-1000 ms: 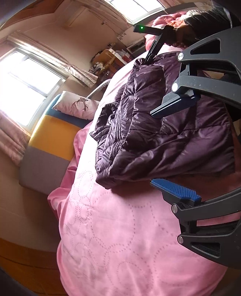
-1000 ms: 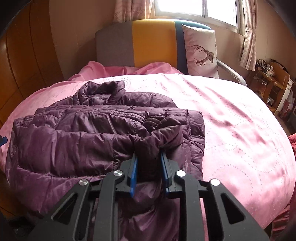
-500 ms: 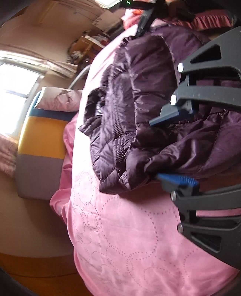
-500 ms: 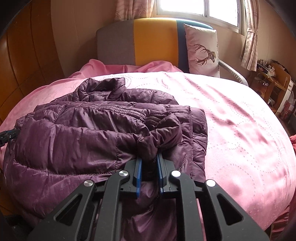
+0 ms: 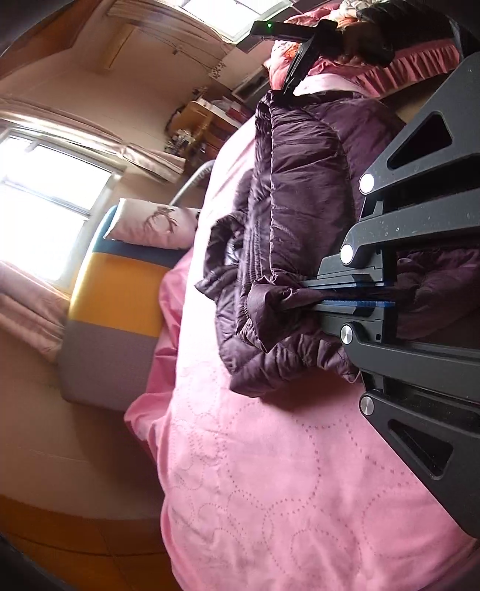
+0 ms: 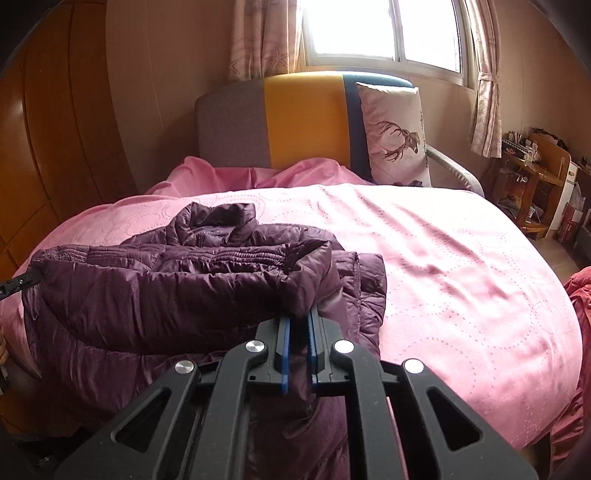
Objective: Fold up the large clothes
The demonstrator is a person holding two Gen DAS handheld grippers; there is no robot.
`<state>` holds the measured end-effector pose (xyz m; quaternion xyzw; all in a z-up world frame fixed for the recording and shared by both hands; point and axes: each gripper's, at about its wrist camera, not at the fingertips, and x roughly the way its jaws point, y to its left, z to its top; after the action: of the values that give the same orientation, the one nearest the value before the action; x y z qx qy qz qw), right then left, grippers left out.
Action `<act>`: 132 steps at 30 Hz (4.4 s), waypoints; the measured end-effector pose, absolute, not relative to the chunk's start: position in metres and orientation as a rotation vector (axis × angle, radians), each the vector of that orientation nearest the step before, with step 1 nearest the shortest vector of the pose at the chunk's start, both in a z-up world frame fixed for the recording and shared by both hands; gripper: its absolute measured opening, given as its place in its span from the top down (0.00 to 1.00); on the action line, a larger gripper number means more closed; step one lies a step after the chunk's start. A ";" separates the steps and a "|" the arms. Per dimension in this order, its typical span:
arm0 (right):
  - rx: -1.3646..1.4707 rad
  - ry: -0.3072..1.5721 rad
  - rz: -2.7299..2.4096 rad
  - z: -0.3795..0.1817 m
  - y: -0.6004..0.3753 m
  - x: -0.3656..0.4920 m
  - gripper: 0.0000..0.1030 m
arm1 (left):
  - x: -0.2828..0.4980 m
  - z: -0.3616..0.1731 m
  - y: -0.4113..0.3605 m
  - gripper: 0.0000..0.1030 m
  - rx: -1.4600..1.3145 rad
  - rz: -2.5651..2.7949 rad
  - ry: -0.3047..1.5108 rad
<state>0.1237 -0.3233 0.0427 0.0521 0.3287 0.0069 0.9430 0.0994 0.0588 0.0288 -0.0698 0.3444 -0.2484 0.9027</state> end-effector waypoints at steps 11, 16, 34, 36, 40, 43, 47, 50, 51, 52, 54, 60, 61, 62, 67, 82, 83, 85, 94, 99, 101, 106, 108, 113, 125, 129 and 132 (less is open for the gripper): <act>0.140 0.543 -0.031 0.098 -0.333 0.152 0.94 | 0.131 0.082 0.051 0.98 -0.153 -0.518 0.602; 0.164 0.514 -0.055 0.115 -0.337 0.189 0.94 | 0.171 0.090 0.041 0.98 -0.161 -0.500 0.589; 0.257 0.852 -0.182 -0.007 -0.369 0.338 0.94 | 0.313 -0.013 0.002 0.98 -0.144 -0.372 0.881; 0.264 0.879 -0.188 -0.018 -0.372 0.345 0.94 | 0.321 -0.028 0.001 0.98 -0.148 -0.364 0.912; 0.269 0.947 -0.214 -0.040 -0.376 0.359 0.93 | 0.331 -0.047 -0.001 0.98 -0.156 -0.348 0.948; 0.299 0.968 -0.219 -0.060 -0.381 0.362 0.92 | 0.334 -0.062 -0.005 0.98 -0.140 -0.327 0.973; 0.285 0.969 -0.227 -0.063 -0.383 0.363 0.92 | 0.333 -0.066 -0.004 0.98 -0.145 -0.311 0.973; 0.288 0.960 -0.231 -0.056 -0.385 0.360 0.84 | 0.328 -0.057 -0.005 0.95 -0.130 -0.286 0.963; 0.288 0.952 -0.231 -0.051 -0.385 0.357 0.77 | 0.326 -0.051 -0.002 0.91 -0.138 -0.274 0.963; 0.284 0.938 -0.235 -0.045 -0.385 0.353 0.63 | 0.321 -0.041 0.004 0.87 -0.155 -0.262 0.958; 0.281 0.886 -0.232 -0.026 -0.384 0.340 0.51 | 0.307 -0.023 0.014 0.54 -0.161 -0.222 0.907; 0.225 0.725 -0.064 0.035 -0.334 0.286 0.48 | 0.248 0.032 0.011 0.44 -0.189 -0.254 0.742; 0.221 0.706 -0.010 0.040 -0.318 0.276 0.46 | 0.234 0.036 -0.001 0.44 -0.176 -0.281 0.727; 0.206 0.698 0.028 0.042 -0.302 0.270 0.46 | 0.224 0.038 -0.013 0.44 -0.159 -0.298 0.716; 0.105 0.724 0.119 0.022 -0.240 0.252 0.46 | 0.188 0.014 -0.073 0.44 -0.075 -0.376 0.740; 0.045 0.852 0.035 -0.054 -0.240 0.268 0.45 | 0.192 -0.056 -0.090 0.45 -0.021 -0.344 0.842; 0.059 0.848 0.047 -0.051 -0.243 0.265 0.44 | 0.189 -0.051 -0.084 0.45 -0.056 -0.359 0.835; 0.098 0.844 0.061 -0.041 -0.252 0.255 0.38 | 0.177 -0.039 -0.066 0.45 -0.124 -0.375 0.815; 0.370 0.705 -0.150 -0.017 -0.351 0.151 0.07 | 0.139 -0.036 0.061 0.22 -0.387 -0.152 0.769; 0.655 0.774 -0.131 -0.061 -0.394 0.136 0.08 | 0.150 -0.072 0.085 0.33 -0.607 -0.250 0.885; 0.682 0.772 -0.084 -0.067 -0.396 0.139 0.22 | 0.155 -0.078 0.085 0.46 -0.641 -0.305 0.902; 0.674 0.788 0.004 -0.059 -0.382 0.141 0.73 | 0.158 -0.082 0.083 0.70 -0.672 -0.424 0.914; 0.686 0.797 0.028 -0.054 -0.383 0.136 0.76 | 0.155 -0.081 0.082 0.75 -0.670 -0.449 0.920; 0.643 0.825 0.073 -0.045 -0.386 0.107 0.77 | 0.134 -0.068 0.091 0.75 -0.624 -0.484 0.931; 0.441 0.782 -0.039 -0.006 -0.381 0.076 0.38 | 0.071 -0.015 0.110 0.25 -0.399 -0.265 0.794; 0.340 0.678 -0.095 0.026 -0.362 0.081 0.30 | 0.086 0.012 0.101 0.25 -0.361 -0.233 0.726; 0.282 0.648 -0.060 0.038 -0.328 0.099 0.27 | 0.092 0.022 0.080 0.25 -0.334 -0.262 0.700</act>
<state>0.0993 -0.3280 0.0378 0.1383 0.3173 -0.0295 0.9377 0.0919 0.0797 0.0221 -0.1622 0.3402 -0.1273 0.9175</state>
